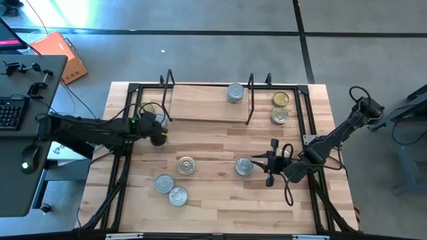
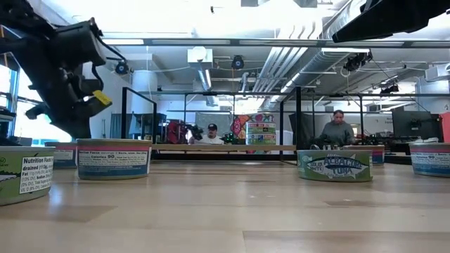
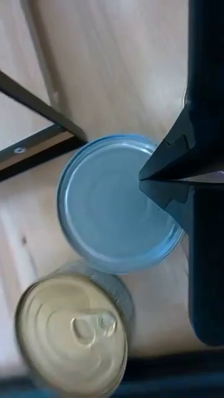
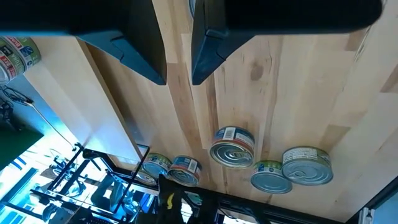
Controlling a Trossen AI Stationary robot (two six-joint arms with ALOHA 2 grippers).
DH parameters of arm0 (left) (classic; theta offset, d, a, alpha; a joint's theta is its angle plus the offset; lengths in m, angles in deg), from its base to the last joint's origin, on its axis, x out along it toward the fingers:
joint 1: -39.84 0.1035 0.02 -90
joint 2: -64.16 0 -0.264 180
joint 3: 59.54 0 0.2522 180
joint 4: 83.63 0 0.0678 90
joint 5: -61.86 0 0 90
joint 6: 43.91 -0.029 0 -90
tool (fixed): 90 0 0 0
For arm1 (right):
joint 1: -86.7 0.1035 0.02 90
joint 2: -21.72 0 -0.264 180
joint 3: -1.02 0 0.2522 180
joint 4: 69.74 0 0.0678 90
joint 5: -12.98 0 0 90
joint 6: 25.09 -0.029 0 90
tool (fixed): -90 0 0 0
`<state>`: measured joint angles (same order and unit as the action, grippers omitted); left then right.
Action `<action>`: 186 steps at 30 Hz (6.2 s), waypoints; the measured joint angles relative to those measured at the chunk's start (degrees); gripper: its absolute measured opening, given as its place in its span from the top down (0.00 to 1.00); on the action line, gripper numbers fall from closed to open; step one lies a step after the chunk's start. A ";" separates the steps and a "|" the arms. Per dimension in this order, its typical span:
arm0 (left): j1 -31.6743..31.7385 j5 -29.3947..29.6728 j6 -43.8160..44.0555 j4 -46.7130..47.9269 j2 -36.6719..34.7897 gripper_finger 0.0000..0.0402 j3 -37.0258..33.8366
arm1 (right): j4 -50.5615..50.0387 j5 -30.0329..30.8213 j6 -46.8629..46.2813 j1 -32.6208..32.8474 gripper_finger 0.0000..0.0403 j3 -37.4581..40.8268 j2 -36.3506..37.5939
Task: Stack canned seafood by type on shelf
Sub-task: Move the green tuna can to the center of the table, then put the blue-pink tuna can on the shelf
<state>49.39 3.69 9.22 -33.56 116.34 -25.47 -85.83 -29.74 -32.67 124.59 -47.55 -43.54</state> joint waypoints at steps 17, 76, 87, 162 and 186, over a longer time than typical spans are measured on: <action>-5.05 -12.47 4.21 -0.79 -0.17 1.00 -1.33 | -0.74 -0.61 -3.17 0.02 0.83 0.02 -0.02; -29.23 -9.10 -22.66 -21.41 38.33 1.00 35.62 | 30.42 -29.09 6.89 -18.43 0.36 0.02 -20.31; -44.07 -3.28 9.80 2.61 33.60 1.00 34.98 | 31.91 -38.85 12.66 -21.75 0.29 -12.01 -34.24; -44.87 3.34 10.89 -33.16 27.45 1.00 7.94 | 18.31 -49.15 6.16 -28.81 0.24 -31.32 -54.34; -40.10 2.80 1.81 -46.70 36.28 1.00 7.72 | 30.78 -53.28 9.13 -29.27 0.05 -31.12 -59.78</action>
<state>9.29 6.49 11.03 -80.25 152.62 -17.75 -55.05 -83.02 -23.54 95.32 -78.67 -103.32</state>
